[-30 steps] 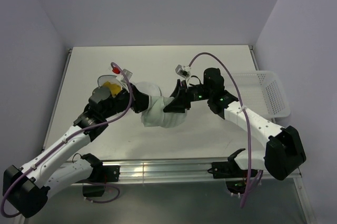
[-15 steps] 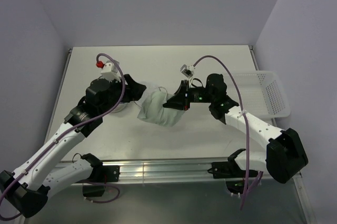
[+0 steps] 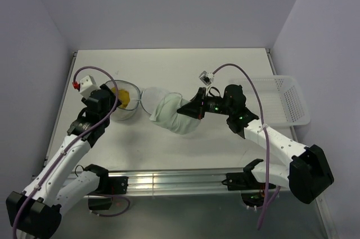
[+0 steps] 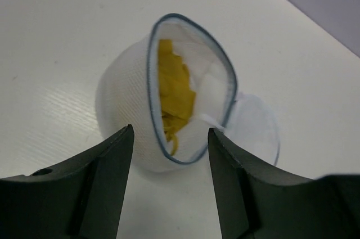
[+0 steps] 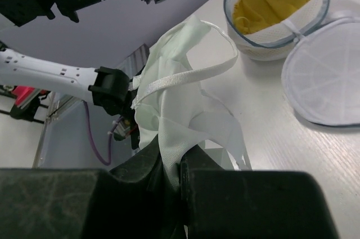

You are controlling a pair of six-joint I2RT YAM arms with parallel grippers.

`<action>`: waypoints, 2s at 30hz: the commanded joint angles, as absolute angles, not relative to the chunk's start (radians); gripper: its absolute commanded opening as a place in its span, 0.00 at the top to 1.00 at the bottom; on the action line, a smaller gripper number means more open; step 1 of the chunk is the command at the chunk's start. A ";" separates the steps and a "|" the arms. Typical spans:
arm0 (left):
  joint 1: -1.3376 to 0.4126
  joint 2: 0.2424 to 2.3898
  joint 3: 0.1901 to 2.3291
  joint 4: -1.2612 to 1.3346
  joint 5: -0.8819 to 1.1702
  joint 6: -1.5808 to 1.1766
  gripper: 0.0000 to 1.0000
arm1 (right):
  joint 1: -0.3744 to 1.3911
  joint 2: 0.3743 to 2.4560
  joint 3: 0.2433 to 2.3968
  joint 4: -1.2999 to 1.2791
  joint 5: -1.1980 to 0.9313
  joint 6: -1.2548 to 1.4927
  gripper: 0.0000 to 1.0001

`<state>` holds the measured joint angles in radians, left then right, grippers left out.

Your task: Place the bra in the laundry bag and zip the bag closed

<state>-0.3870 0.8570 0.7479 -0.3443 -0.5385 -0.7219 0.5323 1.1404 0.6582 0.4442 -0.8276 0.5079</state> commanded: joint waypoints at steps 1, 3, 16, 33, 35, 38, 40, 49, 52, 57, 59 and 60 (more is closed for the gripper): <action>-0.330 0.903 0.735 -0.267 -0.563 -0.765 0.38 | 0.534 1.089 0.646 0.491 -0.758 0.514 1.00; -0.307 0.951 0.758 -0.252 -0.549 -0.756 0.38 | 0.534 1.085 0.646 0.485 -0.759 0.518 1.00; -0.268 1.174 0.744 -0.127 -0.545 -0.732 0.99 | 0.534 1.025 0.635 0.446 -0.710 0.492 1.00; -0.482 0.882 0.517 0.072 -0.175 -0.851 1.00 | 0.557 1.011 0.643 0.658 -0.499 0.652 1.00; -0.480 0.852 0.493 0.069 -0.179 -0.854 1.00 | 0.581 1.051 0.655 0.724 -0.470 0.672 1.00; -0.482 0.812 0.456 0.081 -0.166 -0.848 1.00 | 0.607 1.166 0.687 0.837 -0.451 0.707 1.00; -0.482 0.799 0.437 0.086 -0.157 -0.844 1.00 | 0.635 1.279 0.725 0.908 -0.443 0.725 1.00; -0.480 0.703 0.327 0.111 -0.161 -0.853 1.00 | 0.756 1.641 0.799 1.092 -0.365 0.762 1.00; -0.479 0.658 0.321 0.089 -0.199 -0.848 1.00 | 0.764 1.634 0.703 1.175 -0.330 0.767 1.00; -0.480 0.652 0.330 0.091 -0.209 -0.842 1.00 | 0.775 1.627 0.676 1.069 -0.336 0.692 1.00; -0.479 0.660 0.347 0.087 -0.207 -0.835 1.00 | 0.781 1.647 0.658 1.057 -0.319 0.681 1.00; -0.479 0.661 0.351 0.086 -0.209 -0.830 1.00 | 0.781 1.652 0.655 1.052 -0.318 0.677 1.00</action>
<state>-0.4793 0.6598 0.3191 0.0586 -0.1913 -0.8349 0.7670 1.6577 0.6746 1.0168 -0.3492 0.7219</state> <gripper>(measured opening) 0.023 0.131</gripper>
